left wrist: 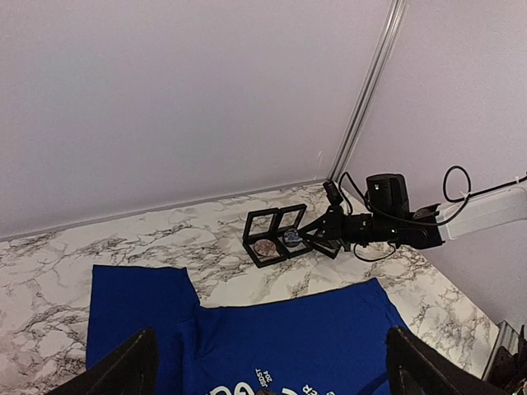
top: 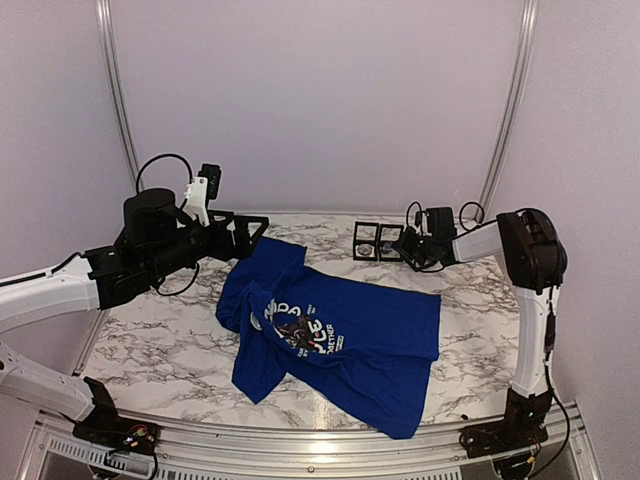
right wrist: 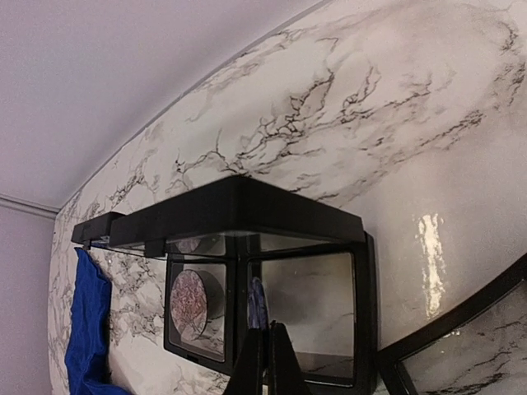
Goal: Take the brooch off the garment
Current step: Place the brooch in the brooch box.
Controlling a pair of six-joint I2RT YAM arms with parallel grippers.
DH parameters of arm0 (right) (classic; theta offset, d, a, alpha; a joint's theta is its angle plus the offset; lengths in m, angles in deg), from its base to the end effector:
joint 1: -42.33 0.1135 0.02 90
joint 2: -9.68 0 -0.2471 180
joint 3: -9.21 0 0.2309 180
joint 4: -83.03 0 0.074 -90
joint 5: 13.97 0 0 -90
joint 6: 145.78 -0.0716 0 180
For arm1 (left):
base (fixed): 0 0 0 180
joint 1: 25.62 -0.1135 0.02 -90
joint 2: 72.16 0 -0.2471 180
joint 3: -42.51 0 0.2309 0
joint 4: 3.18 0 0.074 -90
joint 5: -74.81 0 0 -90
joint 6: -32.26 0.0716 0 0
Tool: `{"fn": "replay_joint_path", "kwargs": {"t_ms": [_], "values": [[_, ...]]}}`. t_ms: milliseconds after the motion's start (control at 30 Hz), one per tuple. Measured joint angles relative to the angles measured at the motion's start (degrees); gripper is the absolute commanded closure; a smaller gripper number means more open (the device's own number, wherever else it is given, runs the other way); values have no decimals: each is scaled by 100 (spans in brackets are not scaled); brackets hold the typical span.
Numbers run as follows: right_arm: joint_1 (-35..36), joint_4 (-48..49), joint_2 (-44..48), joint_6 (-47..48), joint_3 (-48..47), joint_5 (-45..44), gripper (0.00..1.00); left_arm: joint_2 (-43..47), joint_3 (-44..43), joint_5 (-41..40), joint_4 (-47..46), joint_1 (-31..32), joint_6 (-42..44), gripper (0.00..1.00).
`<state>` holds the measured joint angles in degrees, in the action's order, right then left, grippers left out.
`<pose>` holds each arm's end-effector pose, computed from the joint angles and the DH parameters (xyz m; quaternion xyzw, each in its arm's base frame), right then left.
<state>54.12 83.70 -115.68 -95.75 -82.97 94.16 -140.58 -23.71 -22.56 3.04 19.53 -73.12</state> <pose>0.4614 0.1191 0.1123 0.1373 0.8582 0.3316 0.3670 0.2204 -0.2085 0.3132 0.1535 0.7410 -0.2865 0.5876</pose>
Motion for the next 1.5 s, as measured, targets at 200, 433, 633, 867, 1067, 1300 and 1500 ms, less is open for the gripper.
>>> {"fn": "replay_joint_path", "kwargs": {"t_ms": [200, 433, 633, 867, 1067, 1300, 1500], "values": [[-9, -22, -114, 35, -92, -68, 100, 0, -46, 48, 13, 0, -15, 1], [-20, -39, -122, 96, -195, -105, 100, -2, -48, 52, 17, 0, -15, 1], [-42, -92, -129, 109, -195, -157, 100, -9, -50, 74, 15, 0, -15, 1], [-52, -280, -129, 214, -249, -192, 85, -20, -57, 98, 17, 0, -15, 1], [-52, -382, -129, 317, -289, -225, 79, -66, -63, 138, 17, 0, -17, 1], [-52, -647, -127, 415, -291, -310, 75, -79, -63, 170, 15, 0, -28, 1], [-52, -802, -4, 485, -289, -387, 67, -79, -63, 208, 15, 0, -74, 1]]}}
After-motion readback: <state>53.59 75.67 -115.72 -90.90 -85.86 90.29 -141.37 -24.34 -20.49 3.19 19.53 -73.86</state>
